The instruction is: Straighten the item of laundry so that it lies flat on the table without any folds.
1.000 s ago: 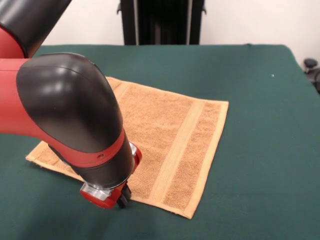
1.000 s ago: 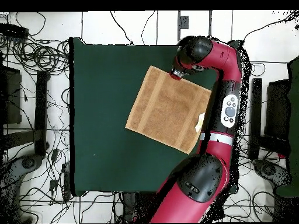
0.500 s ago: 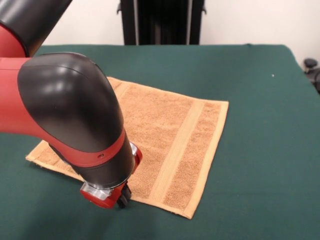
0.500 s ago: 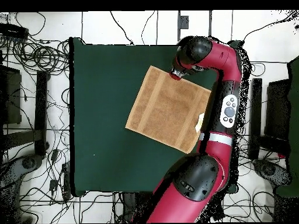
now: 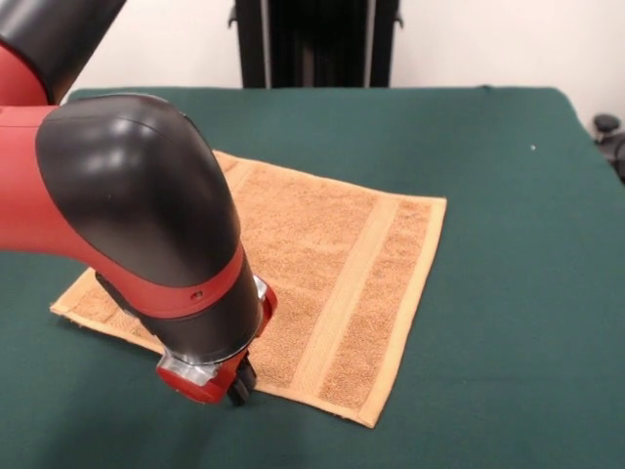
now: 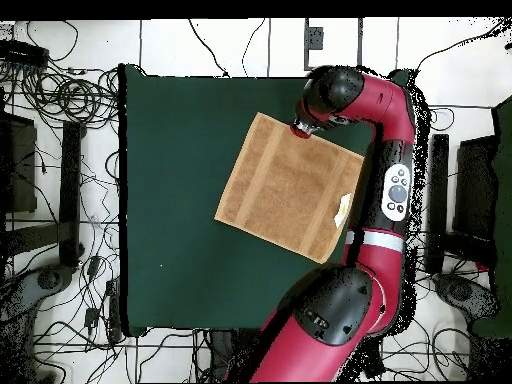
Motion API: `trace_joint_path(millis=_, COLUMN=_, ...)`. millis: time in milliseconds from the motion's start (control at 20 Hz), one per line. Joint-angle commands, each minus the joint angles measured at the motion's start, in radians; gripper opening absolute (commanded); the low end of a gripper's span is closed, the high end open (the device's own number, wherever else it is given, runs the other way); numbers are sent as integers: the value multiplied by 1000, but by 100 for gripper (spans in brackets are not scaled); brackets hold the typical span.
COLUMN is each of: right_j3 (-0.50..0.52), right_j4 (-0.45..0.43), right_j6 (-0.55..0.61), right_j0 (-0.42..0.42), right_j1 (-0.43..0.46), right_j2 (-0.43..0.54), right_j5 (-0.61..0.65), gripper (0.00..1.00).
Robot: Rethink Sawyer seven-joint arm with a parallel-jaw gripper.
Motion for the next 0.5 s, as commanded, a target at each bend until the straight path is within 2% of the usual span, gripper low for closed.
trace_joint_path(millis=50, right_j3=189, right_j4=1, right_j6=305, right_j0=45, right_j1=51, right_j2=-108, right_j5=-146, gripper=0)
trace_joint_path(millis=500, right_j3=271, right_j4=99, right_j6=321, right_j0=61, right_j1=-1, right_j2=-192, right_j5=-189, gripper=0)
